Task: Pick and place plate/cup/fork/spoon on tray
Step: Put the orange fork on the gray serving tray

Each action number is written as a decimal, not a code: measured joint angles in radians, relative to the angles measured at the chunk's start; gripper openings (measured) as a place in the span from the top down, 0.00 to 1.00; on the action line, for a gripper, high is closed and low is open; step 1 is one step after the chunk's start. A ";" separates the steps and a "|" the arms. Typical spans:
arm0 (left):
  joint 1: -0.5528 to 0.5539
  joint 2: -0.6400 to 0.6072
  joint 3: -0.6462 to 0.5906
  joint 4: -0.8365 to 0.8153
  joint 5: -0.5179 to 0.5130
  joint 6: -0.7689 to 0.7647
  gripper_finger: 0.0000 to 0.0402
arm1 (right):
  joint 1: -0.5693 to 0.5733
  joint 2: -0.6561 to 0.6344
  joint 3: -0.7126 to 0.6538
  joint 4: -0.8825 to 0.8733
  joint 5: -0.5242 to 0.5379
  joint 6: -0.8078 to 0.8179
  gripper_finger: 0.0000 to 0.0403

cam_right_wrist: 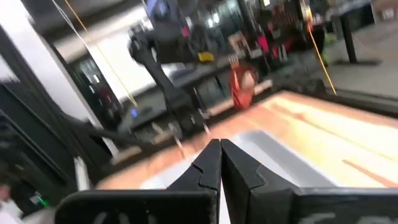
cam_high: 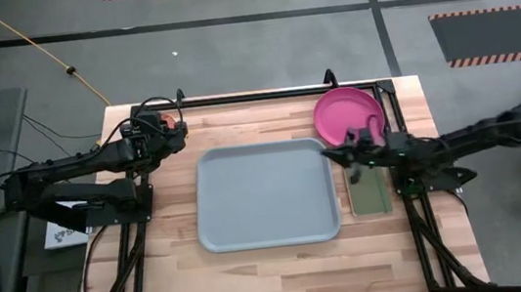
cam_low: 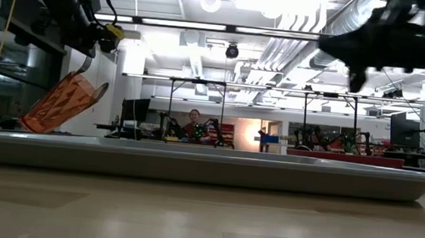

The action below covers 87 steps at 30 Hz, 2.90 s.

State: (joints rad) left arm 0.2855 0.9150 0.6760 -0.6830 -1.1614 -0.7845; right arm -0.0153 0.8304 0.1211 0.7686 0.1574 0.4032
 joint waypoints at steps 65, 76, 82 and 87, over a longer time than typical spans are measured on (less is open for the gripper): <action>0.000 0.000 0.000 0.007 0.050 0.003 1.00 | -0.286 1.833 2.039 -0.468 -0.218 0.206 1.00; -0.005 0.000 0.000 0.109 0.107 0.084 1.00 | -0.287 1.833 2.039 -0.480 -0.273 0.166 1.00; -0.019 0.000 0.000 0.160 0.118 0.147 1.00 | -0.301 1.833 2.039 -0.480 -0.351 0.173 1.00; -0.019 0.000 0.000 0.142 0.110 0.141 1.00 | -0.301 1.833 2.039 -0.480 -0.348 0.166 1.00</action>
State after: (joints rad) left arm 0.2661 0.9146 0.6759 -0.5410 -1.0512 -0.6438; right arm -0.3161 2.6633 2.1597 0.2887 -0.1902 0.5696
